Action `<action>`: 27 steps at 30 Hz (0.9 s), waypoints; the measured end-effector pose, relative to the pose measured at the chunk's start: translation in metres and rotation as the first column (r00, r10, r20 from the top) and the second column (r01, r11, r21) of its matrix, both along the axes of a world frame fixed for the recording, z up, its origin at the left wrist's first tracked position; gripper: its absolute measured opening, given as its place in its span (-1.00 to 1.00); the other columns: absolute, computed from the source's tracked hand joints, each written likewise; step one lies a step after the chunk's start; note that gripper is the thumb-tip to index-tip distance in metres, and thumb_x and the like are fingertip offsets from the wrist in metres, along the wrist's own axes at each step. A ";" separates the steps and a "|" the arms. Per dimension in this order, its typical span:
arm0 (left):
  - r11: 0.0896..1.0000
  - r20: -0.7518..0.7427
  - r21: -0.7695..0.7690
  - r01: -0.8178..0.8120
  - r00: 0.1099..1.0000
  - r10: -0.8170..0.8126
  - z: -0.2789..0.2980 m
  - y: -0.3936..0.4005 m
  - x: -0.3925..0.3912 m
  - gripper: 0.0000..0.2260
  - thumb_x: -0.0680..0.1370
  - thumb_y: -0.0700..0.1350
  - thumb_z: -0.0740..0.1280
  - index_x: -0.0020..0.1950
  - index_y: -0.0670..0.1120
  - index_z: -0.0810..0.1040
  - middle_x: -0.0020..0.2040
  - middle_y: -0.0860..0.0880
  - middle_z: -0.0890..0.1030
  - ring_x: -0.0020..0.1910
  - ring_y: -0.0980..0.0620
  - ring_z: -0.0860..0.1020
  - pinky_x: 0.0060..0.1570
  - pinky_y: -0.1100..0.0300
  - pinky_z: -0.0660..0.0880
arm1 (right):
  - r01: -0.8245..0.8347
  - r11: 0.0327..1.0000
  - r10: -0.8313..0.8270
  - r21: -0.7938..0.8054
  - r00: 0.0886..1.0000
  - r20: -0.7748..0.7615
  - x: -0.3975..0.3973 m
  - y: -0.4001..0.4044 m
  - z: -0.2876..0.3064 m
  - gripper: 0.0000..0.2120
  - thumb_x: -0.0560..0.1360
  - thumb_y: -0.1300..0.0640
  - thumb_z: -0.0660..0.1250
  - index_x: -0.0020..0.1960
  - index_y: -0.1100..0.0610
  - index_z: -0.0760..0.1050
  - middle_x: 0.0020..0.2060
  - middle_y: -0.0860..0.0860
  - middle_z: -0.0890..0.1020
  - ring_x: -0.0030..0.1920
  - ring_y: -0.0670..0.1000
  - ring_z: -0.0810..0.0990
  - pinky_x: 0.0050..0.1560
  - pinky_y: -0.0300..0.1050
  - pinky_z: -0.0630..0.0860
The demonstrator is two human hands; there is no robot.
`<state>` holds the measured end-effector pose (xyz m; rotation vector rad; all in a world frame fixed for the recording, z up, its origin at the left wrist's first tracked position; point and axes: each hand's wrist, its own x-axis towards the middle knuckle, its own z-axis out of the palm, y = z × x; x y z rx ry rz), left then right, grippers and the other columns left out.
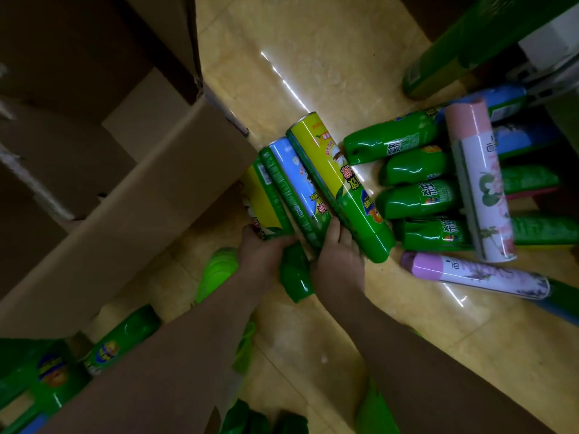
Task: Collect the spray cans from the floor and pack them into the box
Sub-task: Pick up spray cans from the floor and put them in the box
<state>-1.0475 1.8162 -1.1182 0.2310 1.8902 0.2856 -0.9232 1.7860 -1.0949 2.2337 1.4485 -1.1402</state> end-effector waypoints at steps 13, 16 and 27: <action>0.977 0.144 -0.206 0.051 0.989 -0.021 0.123 -0.004 -0.014 -0.51 0.29 0.06 0.56 0.12 -0.15 0.61 -0.17 -0.16 0.71 -0.29 -0.14 0.69 -0.30 0.05 0.63 | 0.231 0.943 -0.248 -0.239 0.968 -0.040 0.016 -0.007 0.090 -0.43 0.32 -0.14 0.47 0.17 0.14 0.40 0.04 0.13 0.57 0.05 0.20 0.57 -0.06 -0.07 0.48; 0.961 0.206 -0.273 0.040 0.978 0.018 0.172 -0.003 -0.009 -0.65 0.38 0.01 0.53 0.00 -0.24 0.66 -0.27 -0.20 0.69 -0.37 -0.15 0.65 -0.36 0.13 0.55 | 0.273 0.924 -0.288 -0.267 0.958 -0.015 0.018 -0.004 0.132 -0.48 0.35 -0.18 0.45 0.12 0.14 0.43 -0.01 0.10 0.59 0.04 0.18 0.59 -0.09 -0.10 0.47; 0.992 0.281 -0.088 -0.087 0.953 0.109 0.351 -0.003 -0.007 -0.60 0.40 0.06 0.51 0.12 -0.15 0.63 -0.16 -0.19 0.71 -0.29 -0.13 0.67 -0.28 0.09 0.58 | 0.391 0.916 -0.401 -0.094 0.898 -0.180 0.033 0.015 0.306 -0.60 0.34 -0.11 0.47 0.03 0.11 0.51 -0.14 0.02 0.61 -0.13 0.08 0.55 -0.25 -0.14 0.35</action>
